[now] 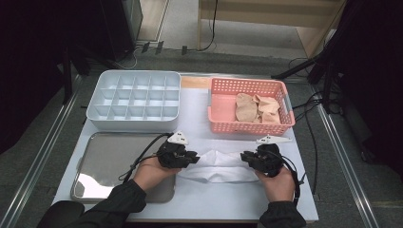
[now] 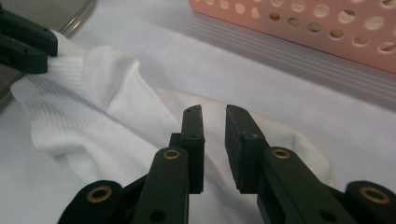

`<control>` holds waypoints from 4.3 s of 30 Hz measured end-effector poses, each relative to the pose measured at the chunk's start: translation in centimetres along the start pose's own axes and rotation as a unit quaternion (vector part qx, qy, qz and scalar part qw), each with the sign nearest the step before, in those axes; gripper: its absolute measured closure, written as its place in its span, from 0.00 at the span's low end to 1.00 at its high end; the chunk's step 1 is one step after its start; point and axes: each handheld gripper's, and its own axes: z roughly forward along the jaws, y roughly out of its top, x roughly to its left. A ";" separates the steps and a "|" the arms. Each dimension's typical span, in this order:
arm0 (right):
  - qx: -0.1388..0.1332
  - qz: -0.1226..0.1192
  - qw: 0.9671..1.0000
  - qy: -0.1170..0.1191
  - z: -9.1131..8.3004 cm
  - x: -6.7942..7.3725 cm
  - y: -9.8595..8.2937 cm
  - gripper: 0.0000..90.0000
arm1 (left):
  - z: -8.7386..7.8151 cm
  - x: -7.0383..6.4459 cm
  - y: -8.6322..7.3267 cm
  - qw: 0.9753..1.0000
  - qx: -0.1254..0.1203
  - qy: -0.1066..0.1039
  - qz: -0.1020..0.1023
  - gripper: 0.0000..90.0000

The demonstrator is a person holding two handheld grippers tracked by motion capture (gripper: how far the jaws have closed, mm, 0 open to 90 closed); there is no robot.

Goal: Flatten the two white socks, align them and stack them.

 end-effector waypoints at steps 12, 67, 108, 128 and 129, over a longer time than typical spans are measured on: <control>-0.010 0.011 1.000 -0.012 0.0 -0.7 -0.4 0.85 | -1.8 1.4 -0.2 0.999 -0.015 0.034 -0.013 0.76; 0.001 0.057 0.997 -0.049 -0.7 -2.9 0.6 0.98 | -1.8 3.5 -0.5 0.995 -0.007 -0.005 -0.094 0.91; -0.002 0.075 0.996 -0.056 -3.9 -1.2 -3.8 0.80 | -3.0 0.7 0.2 0.999 -0.004 -0.014 -0.048 0.64; 0.000 0.077 0.995 -0.058 -3.5 -1.4 -4.0 0.81 | 0.8 -1.0 -1.7 0.998 0.056 -0.022 -0.022 0.66; 0.000 0.082 0.995 -0.058 -3.6 -1.5 -4.0 0.82 | 0.8 -1.1 -1.7 0.998 0.057 -0.021 -0.018 0.66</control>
